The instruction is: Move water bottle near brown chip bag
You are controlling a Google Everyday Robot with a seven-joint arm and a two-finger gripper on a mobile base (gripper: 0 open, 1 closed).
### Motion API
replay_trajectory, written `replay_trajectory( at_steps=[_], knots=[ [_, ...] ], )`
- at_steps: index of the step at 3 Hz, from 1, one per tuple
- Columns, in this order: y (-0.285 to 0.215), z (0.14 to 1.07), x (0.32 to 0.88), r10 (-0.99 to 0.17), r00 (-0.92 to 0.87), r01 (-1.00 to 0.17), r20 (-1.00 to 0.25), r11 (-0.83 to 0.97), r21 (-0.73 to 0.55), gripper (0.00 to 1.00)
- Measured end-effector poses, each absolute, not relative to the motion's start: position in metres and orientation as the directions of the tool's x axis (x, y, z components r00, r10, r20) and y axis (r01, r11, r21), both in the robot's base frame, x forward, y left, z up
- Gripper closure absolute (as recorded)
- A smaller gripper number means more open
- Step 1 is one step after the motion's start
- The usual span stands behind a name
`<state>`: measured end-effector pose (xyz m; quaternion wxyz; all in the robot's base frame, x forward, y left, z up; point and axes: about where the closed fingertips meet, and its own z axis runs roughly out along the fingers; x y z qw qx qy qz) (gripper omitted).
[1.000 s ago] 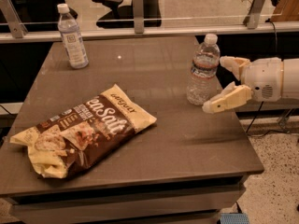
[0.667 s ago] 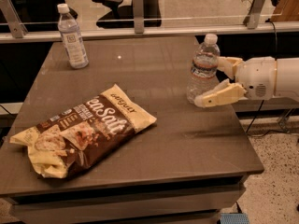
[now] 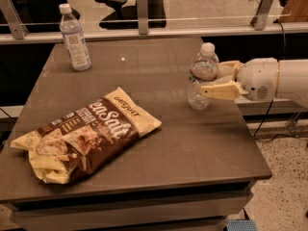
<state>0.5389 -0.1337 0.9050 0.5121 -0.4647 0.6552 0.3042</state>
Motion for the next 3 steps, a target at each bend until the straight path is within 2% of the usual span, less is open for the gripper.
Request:
replay_trajectory(
  at_steps=[1,2,3],
  knots=[
    [-0.132,0.907,0.539,-0.297,-0.047,-0.921,-0.954,0.383,-0.074,0.86],
    [-0.130,0.917,0.541,-0.273,-0.086,-0.920,-0.958,0.391,-0.029,1.00],
    [-0.119,0.935,0.542,-0.257,-0.154,-0.918,-0.954,0.394,0.042,1.00]
  ],
)
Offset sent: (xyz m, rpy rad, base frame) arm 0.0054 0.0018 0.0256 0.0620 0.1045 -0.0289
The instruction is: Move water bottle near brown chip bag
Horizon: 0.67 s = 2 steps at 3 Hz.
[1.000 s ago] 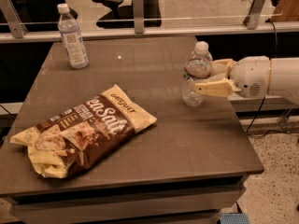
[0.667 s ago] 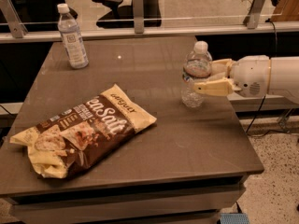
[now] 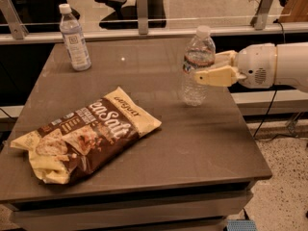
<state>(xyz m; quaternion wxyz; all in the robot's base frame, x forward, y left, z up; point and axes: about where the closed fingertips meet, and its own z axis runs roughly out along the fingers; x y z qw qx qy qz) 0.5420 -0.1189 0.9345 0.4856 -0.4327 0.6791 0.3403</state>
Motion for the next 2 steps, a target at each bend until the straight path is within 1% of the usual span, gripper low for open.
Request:
replay_trajectory(
  at_steps=[1,2],
  knots=[
    [-0.104,0.949,0.528,-0.233,-0.204,-0.915,-0.951,0.390,0.101,1.00],
    [-0.090,0.953,0.500,-0.218,-0.226,-0.920,-0.949,0.367,0.135,1.00]
  ],
)
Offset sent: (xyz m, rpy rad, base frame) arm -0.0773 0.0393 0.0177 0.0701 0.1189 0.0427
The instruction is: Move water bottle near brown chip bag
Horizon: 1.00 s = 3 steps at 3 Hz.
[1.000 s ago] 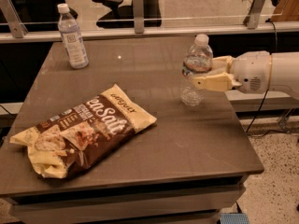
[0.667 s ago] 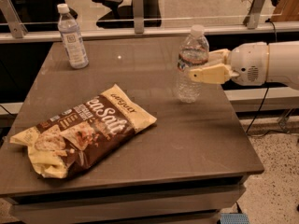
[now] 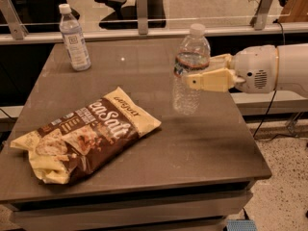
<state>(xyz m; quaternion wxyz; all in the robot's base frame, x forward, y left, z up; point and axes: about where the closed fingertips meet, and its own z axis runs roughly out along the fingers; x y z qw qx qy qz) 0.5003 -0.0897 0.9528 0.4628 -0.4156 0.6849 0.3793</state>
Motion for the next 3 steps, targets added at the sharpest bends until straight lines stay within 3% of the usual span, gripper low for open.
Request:
replay_trajectory(
  at_steps=[3],
  knots=[
    [-0.061,0.938,0.429,-0.156,-0.224,-0.939,-0.962,0.298,0.170,1.00]
  ],
)
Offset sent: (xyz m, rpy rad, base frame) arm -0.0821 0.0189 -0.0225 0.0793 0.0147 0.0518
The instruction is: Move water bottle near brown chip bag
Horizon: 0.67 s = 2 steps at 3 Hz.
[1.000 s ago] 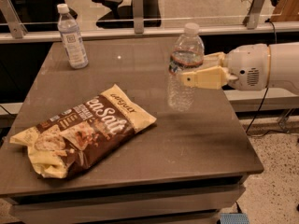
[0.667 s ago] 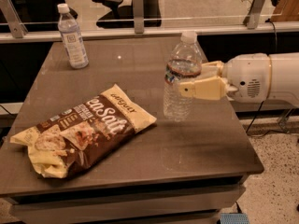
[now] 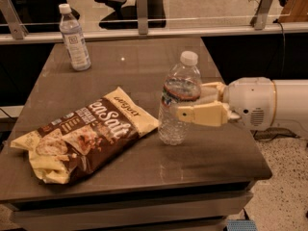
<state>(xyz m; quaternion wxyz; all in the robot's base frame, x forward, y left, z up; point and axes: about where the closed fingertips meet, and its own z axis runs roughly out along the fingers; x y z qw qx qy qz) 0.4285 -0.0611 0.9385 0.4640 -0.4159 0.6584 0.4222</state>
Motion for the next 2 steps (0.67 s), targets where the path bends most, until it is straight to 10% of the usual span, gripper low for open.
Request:
replay_trajectory(
  at_steps=[2],
  knots=[
    [-0.030,0.927,0.402,-0.116,-0.209,-0.954,-0.971,0.243,0.177,1.00]
  ],
)
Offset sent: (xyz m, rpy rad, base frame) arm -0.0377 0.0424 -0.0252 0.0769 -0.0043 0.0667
